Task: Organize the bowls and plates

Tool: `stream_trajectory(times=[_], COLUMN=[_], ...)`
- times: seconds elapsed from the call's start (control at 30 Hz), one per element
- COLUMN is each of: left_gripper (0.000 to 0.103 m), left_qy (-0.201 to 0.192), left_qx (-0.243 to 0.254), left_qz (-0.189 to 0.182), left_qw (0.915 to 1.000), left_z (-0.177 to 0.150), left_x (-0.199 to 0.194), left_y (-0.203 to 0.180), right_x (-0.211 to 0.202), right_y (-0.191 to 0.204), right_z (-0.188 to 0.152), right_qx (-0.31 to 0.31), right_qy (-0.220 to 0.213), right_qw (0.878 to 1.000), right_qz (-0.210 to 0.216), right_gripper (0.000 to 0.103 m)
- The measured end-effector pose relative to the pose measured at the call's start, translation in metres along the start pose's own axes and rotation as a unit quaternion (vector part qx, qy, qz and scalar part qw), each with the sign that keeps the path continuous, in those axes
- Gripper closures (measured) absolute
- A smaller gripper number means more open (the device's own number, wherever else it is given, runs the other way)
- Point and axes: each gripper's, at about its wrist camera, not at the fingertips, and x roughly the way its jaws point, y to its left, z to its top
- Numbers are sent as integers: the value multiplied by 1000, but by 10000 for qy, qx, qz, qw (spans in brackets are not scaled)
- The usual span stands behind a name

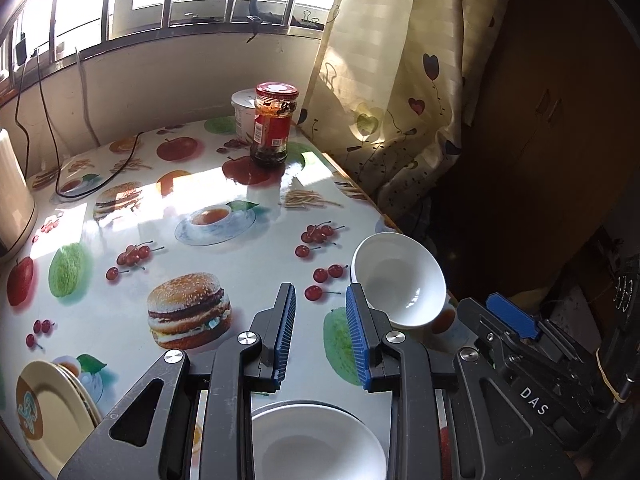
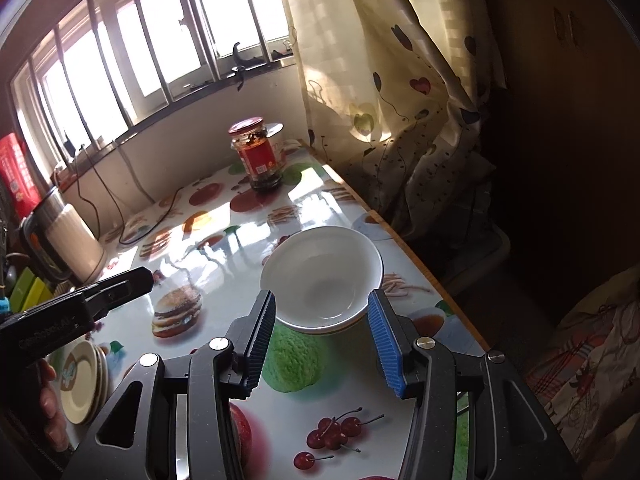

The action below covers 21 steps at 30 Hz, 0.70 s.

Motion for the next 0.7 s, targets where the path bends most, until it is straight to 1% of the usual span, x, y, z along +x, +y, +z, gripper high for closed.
stream_trajectory(times=[0.13, 0.27, 0.4, 0.63, 0.7], left_gripper=[76, 76, 76, 76, 76], left_qy=[145, 196, 350, 630, 657], left_qx=[-13, 74, 183, 223, 293], left_qz=[-98, 83, 126, 204, 226], left_qw=[9998, 9997, 9991, 9976, 9972], left_z=[8, 17, 20, 19, 18], left_x=[14, 28, 44, 71, 76], left_y=[-9, -18, -25, -29, -31], right_x=[12, 25, 37, 54, 58], right_y=[-12, -24, -33, -40, -42], right_z=[7, 13, 15, 17, 18], right_qx=[-18, 28, 66, 97, 91], right_qy=[28, 75, 165, 296, 328], right_qw=[9999, 9998, 9997, 9994, 9993], right_qz=[-102, -171, -165, -139, -147], right_gripper=[55, 55, 55, 55, 55])
